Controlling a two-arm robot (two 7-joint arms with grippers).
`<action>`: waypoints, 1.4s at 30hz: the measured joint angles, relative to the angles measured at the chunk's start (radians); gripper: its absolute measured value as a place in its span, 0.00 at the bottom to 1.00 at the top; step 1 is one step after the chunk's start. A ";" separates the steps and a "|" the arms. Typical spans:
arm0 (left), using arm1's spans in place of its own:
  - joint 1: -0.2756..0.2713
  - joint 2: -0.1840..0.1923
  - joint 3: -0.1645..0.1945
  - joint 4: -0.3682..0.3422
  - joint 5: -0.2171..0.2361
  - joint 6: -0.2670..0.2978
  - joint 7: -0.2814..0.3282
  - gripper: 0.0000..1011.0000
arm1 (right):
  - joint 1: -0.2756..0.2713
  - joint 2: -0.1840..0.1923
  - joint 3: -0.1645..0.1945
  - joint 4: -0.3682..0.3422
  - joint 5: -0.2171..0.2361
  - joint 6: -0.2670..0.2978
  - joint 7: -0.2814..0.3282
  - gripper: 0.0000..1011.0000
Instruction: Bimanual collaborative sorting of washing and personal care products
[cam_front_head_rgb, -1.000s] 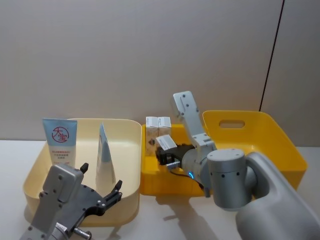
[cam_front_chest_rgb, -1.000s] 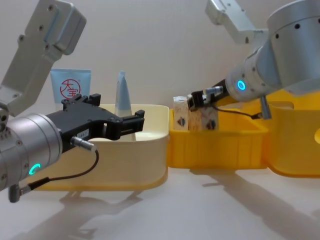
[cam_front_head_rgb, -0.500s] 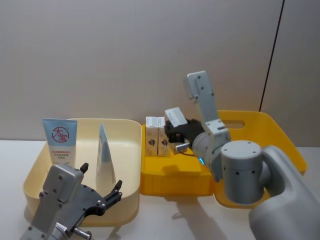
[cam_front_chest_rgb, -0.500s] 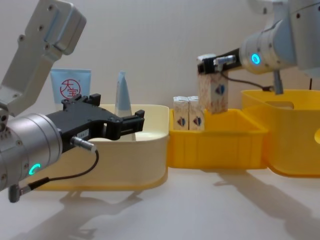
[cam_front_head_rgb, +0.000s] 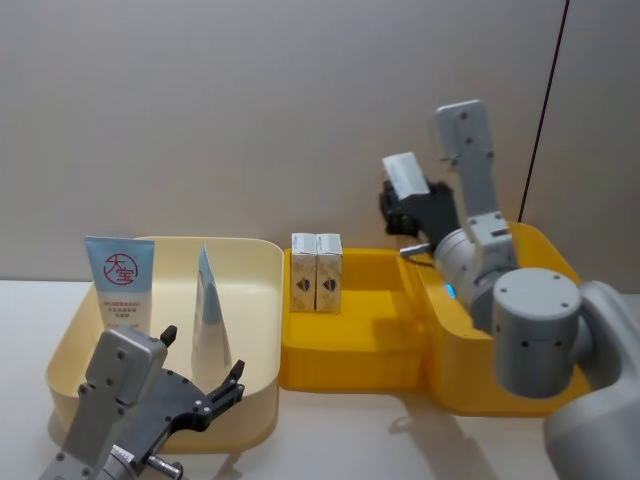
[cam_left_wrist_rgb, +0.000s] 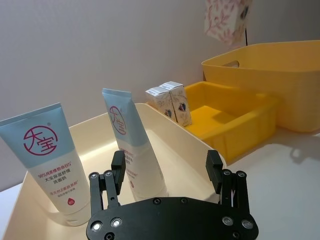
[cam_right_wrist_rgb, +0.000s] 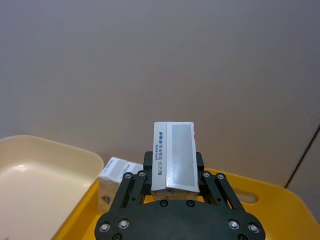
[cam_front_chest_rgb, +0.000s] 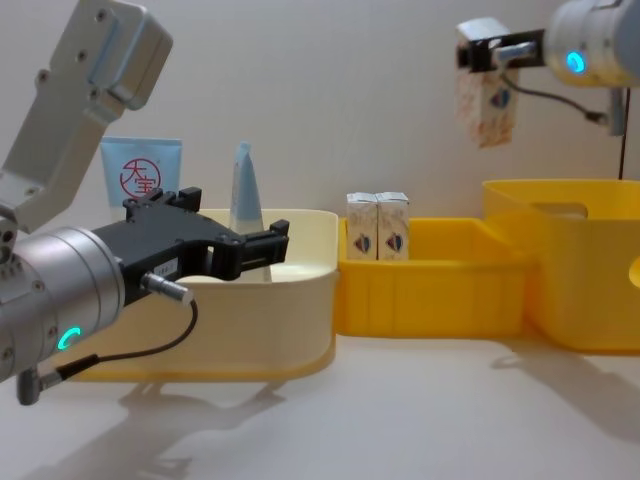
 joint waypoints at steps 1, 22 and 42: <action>0.000 0.000 0.000 0.000 0.000 0.000 0.000 0.99 | -0.001 0.003 0.004 -0.003 -0.002 -0.005 -0.002 0.42; 0.000 0.000 0.000 0.000 0.000 0.000 0.000 0.99 | -0.007 0.064 0.089 0.015 -0.005 0.005 0.004 0.42; 0.000 0.000 0.000 0.000 0.000 0.000 0.000 0.99 | 0.082 0.045 0.093 0.168 0.060 0.183 0.150 0.81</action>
